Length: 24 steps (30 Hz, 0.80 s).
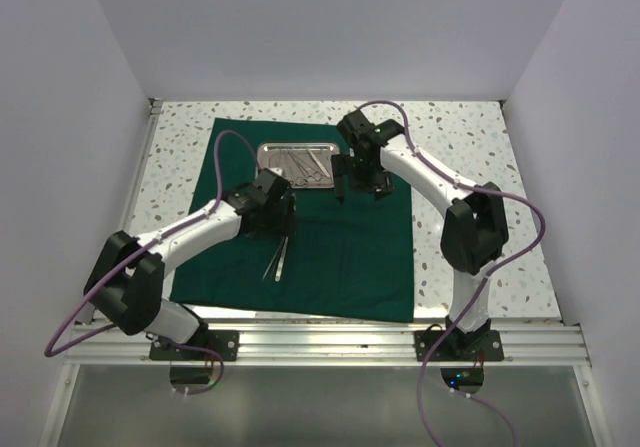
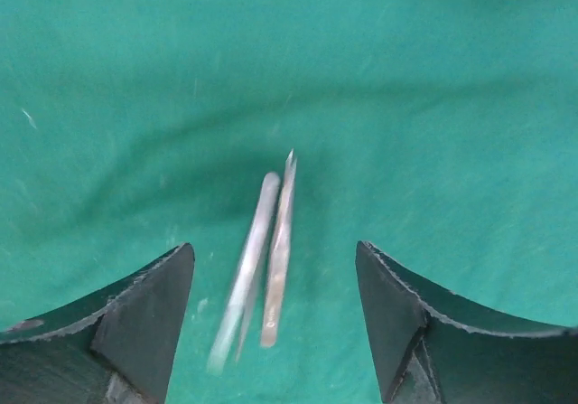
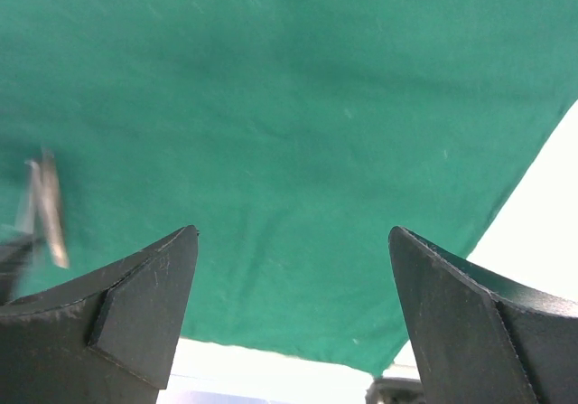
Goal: Open and lay out the surgical kit
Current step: Place the medical item in the surgical kit, then pick up the medical item from the container.
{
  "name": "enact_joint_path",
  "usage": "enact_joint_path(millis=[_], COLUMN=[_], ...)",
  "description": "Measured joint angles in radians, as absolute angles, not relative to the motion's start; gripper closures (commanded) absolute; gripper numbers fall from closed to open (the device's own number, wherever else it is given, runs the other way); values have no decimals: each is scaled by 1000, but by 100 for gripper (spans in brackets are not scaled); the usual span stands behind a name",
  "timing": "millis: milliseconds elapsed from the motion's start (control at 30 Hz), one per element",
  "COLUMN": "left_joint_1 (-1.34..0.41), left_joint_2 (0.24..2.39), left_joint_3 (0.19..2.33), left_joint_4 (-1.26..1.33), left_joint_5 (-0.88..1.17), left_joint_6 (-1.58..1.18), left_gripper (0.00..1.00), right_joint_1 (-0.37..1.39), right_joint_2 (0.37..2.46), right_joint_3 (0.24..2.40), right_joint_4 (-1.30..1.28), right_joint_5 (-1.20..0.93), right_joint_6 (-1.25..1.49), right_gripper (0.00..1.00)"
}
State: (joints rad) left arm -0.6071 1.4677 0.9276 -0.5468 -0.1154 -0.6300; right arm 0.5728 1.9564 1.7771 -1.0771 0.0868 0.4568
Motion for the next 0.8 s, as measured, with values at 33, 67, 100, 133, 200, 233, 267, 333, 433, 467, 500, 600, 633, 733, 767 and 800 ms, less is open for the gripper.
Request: enact_joint_path(millis=[33,67,100,133,200,233,267,333,433,467,500,600,633,733,767,800], left_joint_1=[-607,-607,-604,-602,-593,-586,-579,-566,-554,-550,-550,-543,-543,-539,-535,-530], left_joint_2=[1474,1488,1508,1535,1625,1683,1743,1862,2040,2103,2157,2296,2333,2414,2432,2444], left_joint_3=[960,1003,1051,1107,1246,1325,1399,1549,1758,1829,1895,2052,2093,2189,2207,2217], left_joint_4=[-554,-557,-555,-556,-558,-558,-551,-559,-571,-575,-584,-614,-624,-646,-646,-648], left_joint_5=[-126,-137,-147,-155,-165,-168,-173,-188,-217,-230,-245,-282,-294,-319,-324,-327], left_joint_6=[-624,-615,-606,-596,-574,-562,-556,-543,-531,-530,-529,-527,-526,-527,-527,-527], left_gripper=[23,27,29,33,37,39,40,44,46,46,47,47,47,48,48,48], right_joint_1=[573,573,573,573,573,573,573,573,573,573,573,573,573,573,573,573], right_joint_2=[1940,1925,1908,1888,1843,1819,1795,1748,1694,1678,1662,1612,1593,1541,1526,1510], right_joint_3=[1744,1712,1681,1649,1595,1571,1550,1515,1481,1471,1460,1422,1405,1369,1359,1351], right_joint_4=[-1071,-1069,-1066,-1063,-1061,-1061,-1061,-1061,-1065,-1067,-1070,-1079,-1085,-1107,-1116,-1122], right_joint_5=[88,89,92,95,102,109,115,121,134,141,145,170,176,202,214,223], right_joint_6=[459,461,464,467,472,475,479,486,499,505,509,526,532,546,551,556], right_gripper=[10,10,10,10,9,9,9,9,9,9,9,9,9,9,8,8])
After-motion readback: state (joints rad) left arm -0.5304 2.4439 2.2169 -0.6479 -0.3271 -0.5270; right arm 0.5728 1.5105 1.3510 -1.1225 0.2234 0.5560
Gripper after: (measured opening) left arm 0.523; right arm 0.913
